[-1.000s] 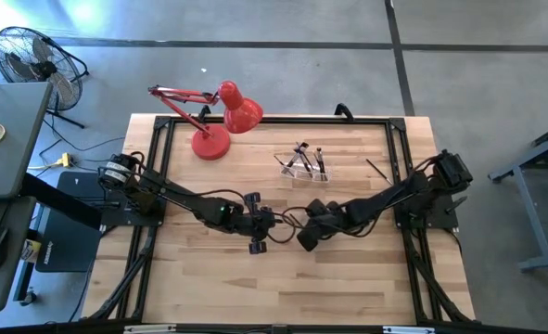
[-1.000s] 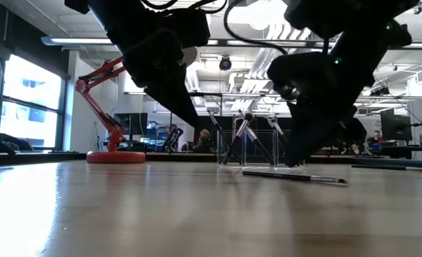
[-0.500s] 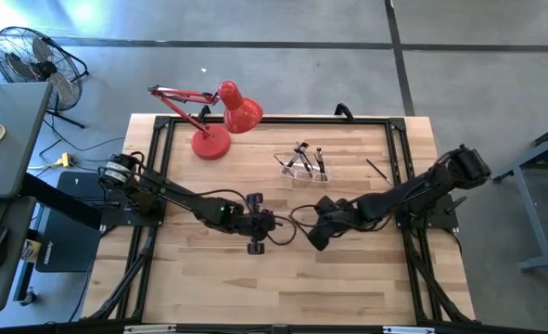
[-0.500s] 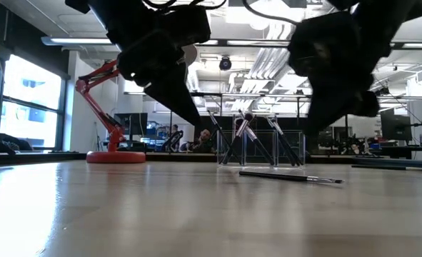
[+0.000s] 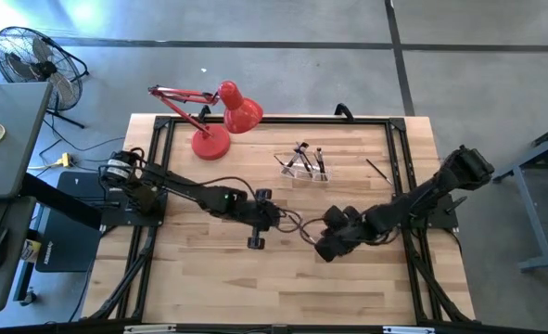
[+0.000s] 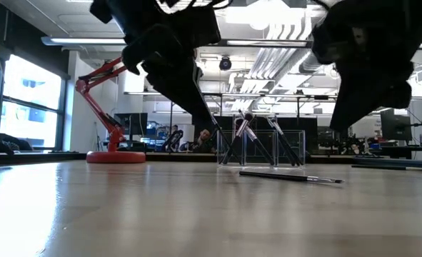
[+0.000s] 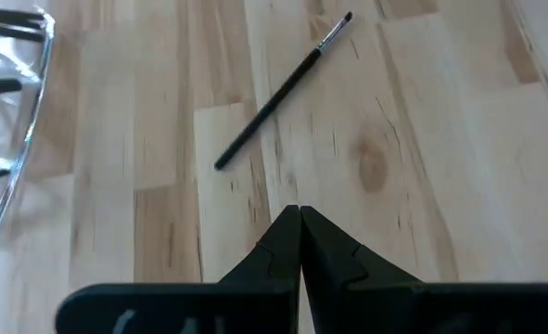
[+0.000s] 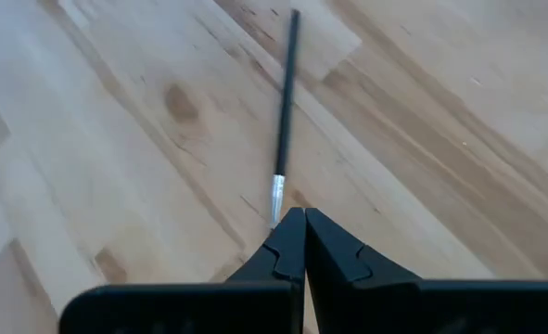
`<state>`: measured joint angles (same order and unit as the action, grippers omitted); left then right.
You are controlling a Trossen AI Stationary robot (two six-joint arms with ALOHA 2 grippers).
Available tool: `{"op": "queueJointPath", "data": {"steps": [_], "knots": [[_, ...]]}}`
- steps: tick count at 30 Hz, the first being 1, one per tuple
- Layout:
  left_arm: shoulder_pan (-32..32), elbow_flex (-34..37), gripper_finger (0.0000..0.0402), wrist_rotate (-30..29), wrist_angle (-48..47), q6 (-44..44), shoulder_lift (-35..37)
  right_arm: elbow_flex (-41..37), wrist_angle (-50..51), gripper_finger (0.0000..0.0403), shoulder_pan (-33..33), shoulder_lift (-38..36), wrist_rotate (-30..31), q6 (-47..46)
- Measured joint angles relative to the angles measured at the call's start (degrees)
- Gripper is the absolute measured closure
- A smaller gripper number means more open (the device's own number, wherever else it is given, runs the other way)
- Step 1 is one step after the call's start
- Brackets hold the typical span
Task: Put items in baskets/containers
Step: Put the eyeshadow brush into the transparent organizer
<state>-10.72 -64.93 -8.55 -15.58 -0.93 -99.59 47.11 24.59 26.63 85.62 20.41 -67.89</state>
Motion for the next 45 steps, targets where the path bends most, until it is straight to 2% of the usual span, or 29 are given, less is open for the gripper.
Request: {"op": "queueJointPath", "data": {"steps": [4, 11, 20, 33, 45], "knots": [[1.66, -0.03, 0.0401, 2.02, 1.36, -1.73, 0.0, -0.61, -2.25, 0.0403, 3.72, 1.63, 4.9, -2.64], [2.53, -0.05, 0.0401, 2.08, 2.58, -2.74, 0.0, -1.22, -10.74, 0.0403, 5.42, 7.89, 7.0, -2.57], [2.49, -0.04, 0.0401, 3.47, 2.6, -3.81, 0.0, -1.25, -11.18, 0.0403, 5.24, 10.76, 4.15, -2.73], [2.49, -0.04, 0.0401, 3.05, 2.63, -3.78, 0.0, -1.25, -11.16, 0.0403, 5.24, 11.24, 4.14, -0.06], [2.47, -0.04, 0.0401, 3.01, 2.63, -3.76, 0.0, -1.14, -13.14, 0.0402, 4.87, 14.67, 3.55, 0.43]]}}
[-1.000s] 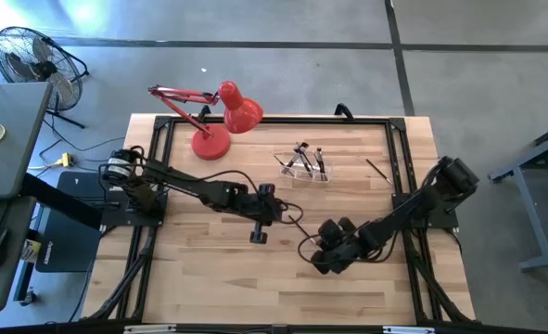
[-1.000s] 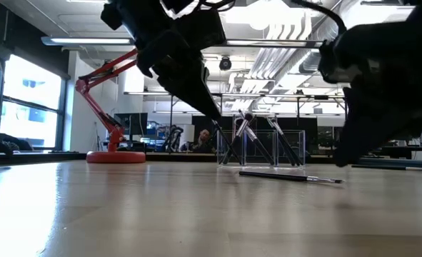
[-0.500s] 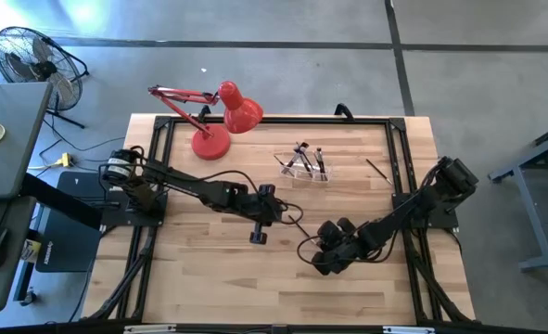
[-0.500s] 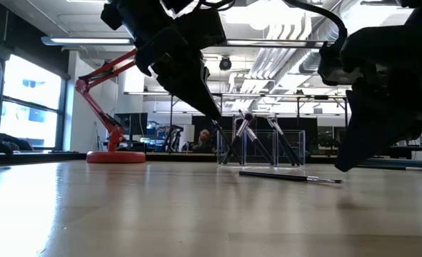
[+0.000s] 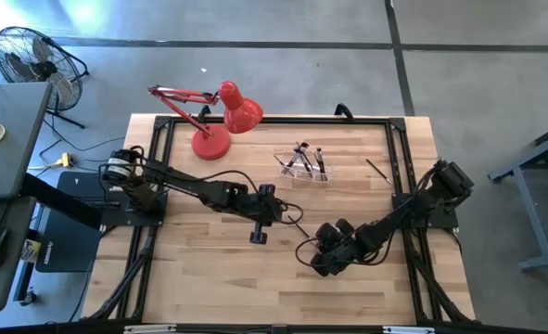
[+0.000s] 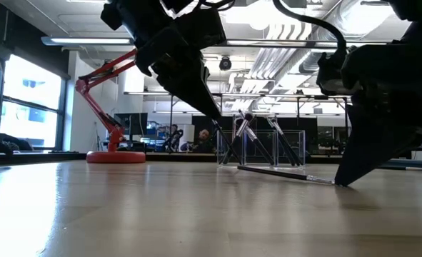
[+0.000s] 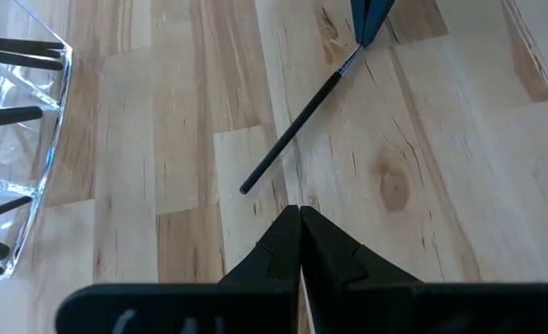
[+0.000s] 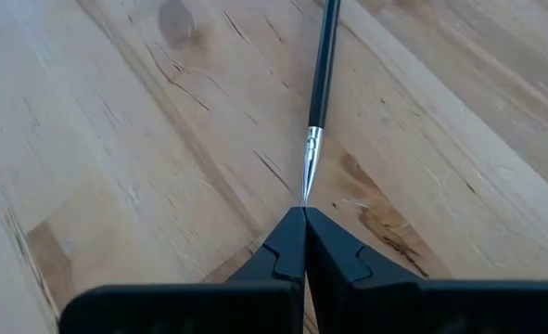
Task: Put items in baskets/containers
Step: Put the eyeshadow brush into the transparent organizer
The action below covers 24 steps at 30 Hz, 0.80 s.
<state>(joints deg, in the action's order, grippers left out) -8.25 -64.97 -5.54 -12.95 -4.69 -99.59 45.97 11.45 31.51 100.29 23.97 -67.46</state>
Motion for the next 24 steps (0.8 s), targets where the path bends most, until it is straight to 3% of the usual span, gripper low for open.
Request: {"op": "queueJointPath", "data": {"steps": [9, 14, 24], "knots": [[0.0, 0.0, 0.0401, 0.04, 2.43, 0.51, 0.0, 0.03, 0.06, 0.0402, 0.0, 0.11, -0.07, 0.21], [0.02, 0.0, 0.039, 0.09, 4.77, -3.39, 0.0, 0.01, 0.02, 0.0403, 0.0, 0.13, -0.24, 0.65], [2.22, 0.0, 0.0257, 3.35, 4.87, -7.52, -0.01, -0.02, -0.2, 0.0403, -0.04, 0.17, -1.42, 0.87]]}}
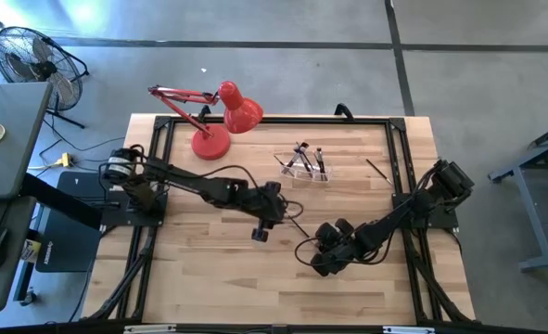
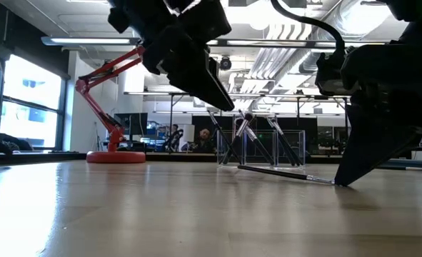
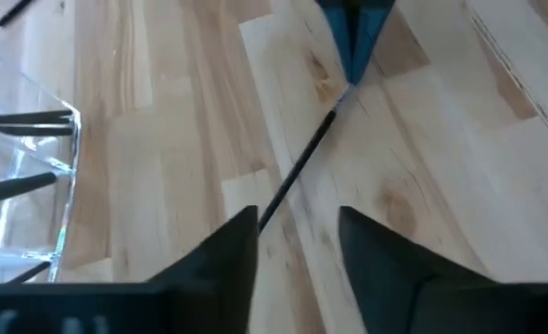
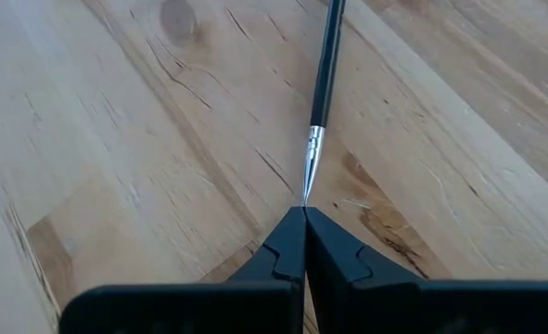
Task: Put items in baskets/containers
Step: Put the eyeshadow brush into the transparent organizer
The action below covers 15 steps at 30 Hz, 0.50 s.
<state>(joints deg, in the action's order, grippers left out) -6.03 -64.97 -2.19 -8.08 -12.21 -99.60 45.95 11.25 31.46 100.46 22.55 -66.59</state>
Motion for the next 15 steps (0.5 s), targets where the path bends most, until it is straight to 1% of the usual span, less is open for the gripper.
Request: {"op": "queueJointPath", "data": {"steps": [3, 5, 7, 9, 12, 15], "knots": [[2.08, -0.78, 0.0226, 3.13, 0.57, -1.88, -1.86, -0.04, -0.19, 0.0403, 0.0, 0.01, -0.12, 0.0], [3.05, -2.31, 0.0219, 5.53, -3.1, -4.35, -3.49, -0.07, -0.42, 0.0403, 0.0, 0.05, -0.13, 0.0], [3.49, -5.76, 0.0217, 6.85, -6.32, -6.51, -5.2, -0.07, -0.53, 0.0403, 0.0, 0.05, -0.11, 0.13], [3.42, -9.45, 0.0216, 6.69, -9.47, -9.54, -7.52, -0.13, -1.01, 0.0403, -0.17, 0.05, -0.13, 1.08], [3.38, -14.35, 0.0216, 6.08, -17.0, -13.8, -12.1, -0.13, -1.82, 0.0403, -0.73, 0.06, -0.83, 2.09], [3.38, -20.03, 0.0218, 6.03, -20.15, -17.21, -16.57, -0.11, -2.38, 0.0403, -1.22, 0.07, -1.72, 2.64]]}}
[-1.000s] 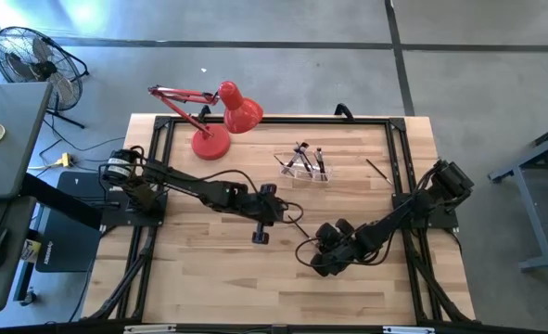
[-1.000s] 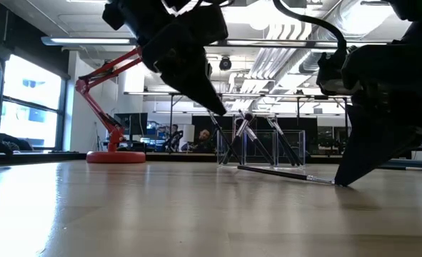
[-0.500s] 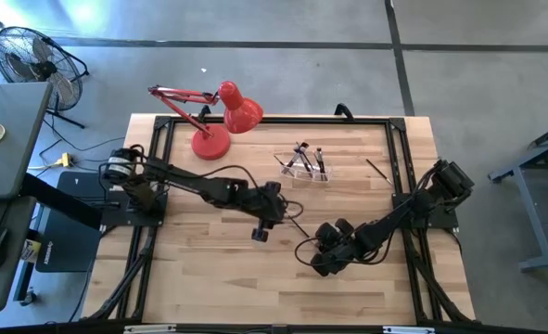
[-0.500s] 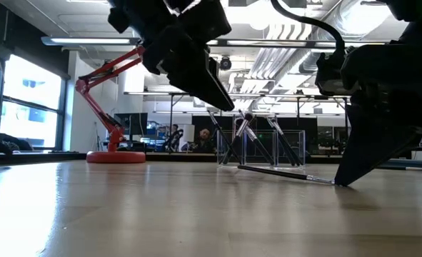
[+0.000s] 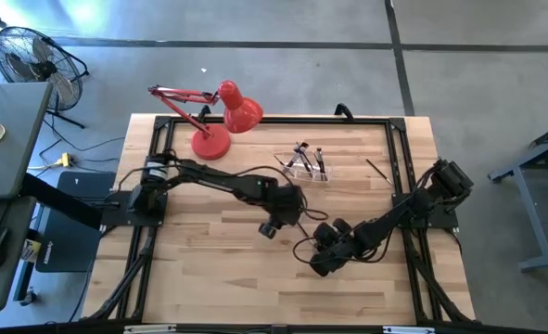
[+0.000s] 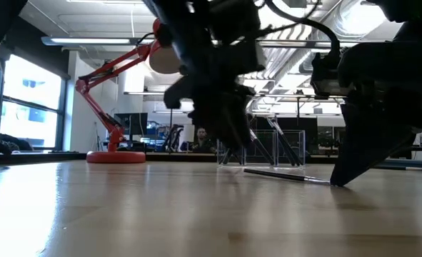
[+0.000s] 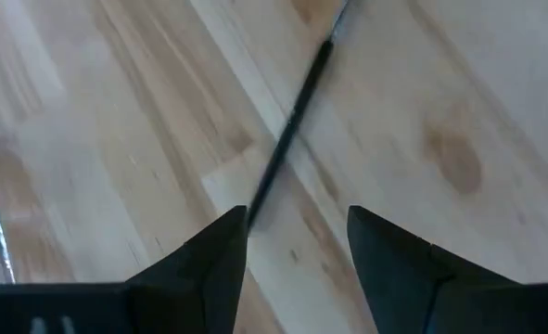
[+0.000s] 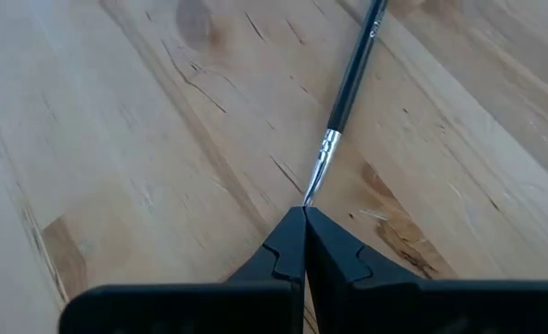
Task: Put items in baskets/containers
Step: Put the eyeshadow brush into the transparent organizer
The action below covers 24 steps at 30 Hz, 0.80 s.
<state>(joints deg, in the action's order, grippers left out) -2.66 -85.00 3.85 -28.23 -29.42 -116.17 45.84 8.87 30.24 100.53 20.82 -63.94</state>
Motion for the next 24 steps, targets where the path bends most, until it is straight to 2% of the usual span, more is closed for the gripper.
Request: {"op": "queueJointPath", "data": {"steps": [2, 8, 19, 24], "knots": [[0.0, -2.64, 0.0225, -1.41, -4.89, -1.53, -1.1, 0.0, -0.29, 0.0403, -0.28, 0.0, -0.14, 0.62], [-0.07, -7.87, 0.0262, -1.87, -5.62, -6.4, -5.33, 0.0, -0.89, 0.0403, -0.4, 0.02, -1.16, 3.31], [-0.37, -8.4, 0.0279, -1.93, -7.24, -11.36, -5.06, -0.11, -0.39, 0.0403, -0.35, 0.02, -0.96, 7.24], [-0.85, -8.41, 0.0279, -1.9, -7.19, -11.28, -8.05, -3.27, -5.55, 0.0403, -0.95, -0.14, -1.68, 7.32]]}}
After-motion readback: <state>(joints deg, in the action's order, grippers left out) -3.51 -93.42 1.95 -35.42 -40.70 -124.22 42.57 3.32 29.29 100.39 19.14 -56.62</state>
